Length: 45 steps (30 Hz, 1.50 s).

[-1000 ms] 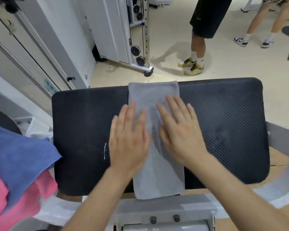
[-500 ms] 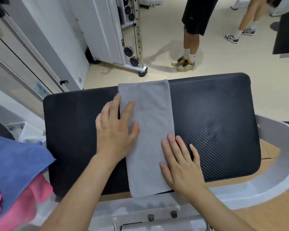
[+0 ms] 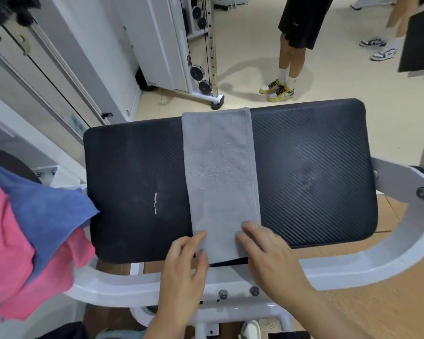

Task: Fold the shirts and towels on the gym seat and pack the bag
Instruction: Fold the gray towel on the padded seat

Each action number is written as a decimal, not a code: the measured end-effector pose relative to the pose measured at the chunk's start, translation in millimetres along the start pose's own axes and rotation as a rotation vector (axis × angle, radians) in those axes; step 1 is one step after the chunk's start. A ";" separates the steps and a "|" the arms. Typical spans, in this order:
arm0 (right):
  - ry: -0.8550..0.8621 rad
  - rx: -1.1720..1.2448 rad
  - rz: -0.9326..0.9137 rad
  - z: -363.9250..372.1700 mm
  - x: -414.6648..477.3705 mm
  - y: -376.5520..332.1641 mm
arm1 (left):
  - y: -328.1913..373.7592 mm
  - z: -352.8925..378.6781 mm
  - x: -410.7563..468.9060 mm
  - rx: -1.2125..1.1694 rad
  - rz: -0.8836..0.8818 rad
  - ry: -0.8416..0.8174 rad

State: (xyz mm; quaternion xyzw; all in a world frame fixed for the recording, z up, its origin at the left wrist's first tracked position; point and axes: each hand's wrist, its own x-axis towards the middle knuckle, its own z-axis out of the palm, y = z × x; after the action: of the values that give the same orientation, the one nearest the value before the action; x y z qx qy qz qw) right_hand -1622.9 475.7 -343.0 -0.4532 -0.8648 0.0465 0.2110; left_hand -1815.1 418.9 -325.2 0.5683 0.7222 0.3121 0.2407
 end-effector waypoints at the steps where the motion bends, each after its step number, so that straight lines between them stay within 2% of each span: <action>1: -0.017 -0.022 -0.002 -1.1 -1.1 -0.8 | 3.0 0.2 2.8 -0.001 0.004 0.007; 6: -0.096 -0.143 0.003 -7.5 -2.2 -11.1 | 17.1 4.3 14.9 -0.040 -0.149 0.019; 9: -0.098 -0.191 0.002 -5.3 -0.6 -10.0 | 23.2 2.5 13.4 -0.041 -0.150 0.038; 11: -0.091 -0.210 -0.015 -1.9 0.6 -8.1 | 25.9 1.0 12.8 -0.171 -0.222 0.016; 14: -0.054 -0.217 -0.037 0.7 2.5 -6.4 | 28.8 -5.3 12.9 -0.429 -0.380 -0.098; 17: -0.013 -0.206 -0.036 1.2 5.6 -6.6 | 28.4 -17.3 12.0 -0.502 -0.353 -0.299; 19: -0.025 -0.209 -0.025 2.6 7.0 -7.7 | 30.9 -20.8 10.2 -0.434 -0.308 -0.416; 21: -0.039 -0.211 -0.006 4.1 8.9 -9.1 | 31.4 -19.6 10.6 -0.369 -0.300 -0.372; 23: -0.028 -0.197 0.012 5.2 10.7 -9.8 | 30.3 -16.5 14.3 -0.422 -0.310 -0.268; 26: 0.045 -0.152 -0.017 6.1 9.2 -8.3 | 31.8 -13.8 18.7 -0.461 -0.309 -0.198; 29: 0.097 -0.079 -0.088 3.3 3.7 -3.8 | 30.6 -14.9 21.2 -0.344 -0.237 -0.156; 30: 0.106 -0.061 -0.104 1.5 2.9 -1.8 | 28.8 -17.5 21.4 -0.229 -0.170 -0.115; 33: 0.129 -0.030 -0.126 -4.0 4.4 1.6 | 20.2 -24.2 21.1 0.395 0.222 0.063; 35: 0.130 -0.019 -0.133 -6.3 7.0 1.6 | 21.8 -18.1 18.4 0.610 0.409 0.023; 37: 0.113 0.005 -0.155 -7.9 9.5 2.2 | 22.8 -9.3 23.2 0.674 0.527 -0.046; 42: -0.009 0.137 -0.248 -14.2 14.1 6.7 | 13.1 -1.3 26.4 0.647 0.530 -0.206; 45: -0.144 0.180 -0.267 -19.6 7.8 9.7 | 8.5 -2.8 14.3 0.655 0.611 -0.262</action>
State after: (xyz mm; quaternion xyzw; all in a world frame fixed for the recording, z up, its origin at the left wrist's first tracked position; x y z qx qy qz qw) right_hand -1611.4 485.5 -325.3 -0.3094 -0.9225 0.1275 0.1923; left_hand -1814.8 433.6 -317.1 0.8357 0.5458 0.0501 0.0347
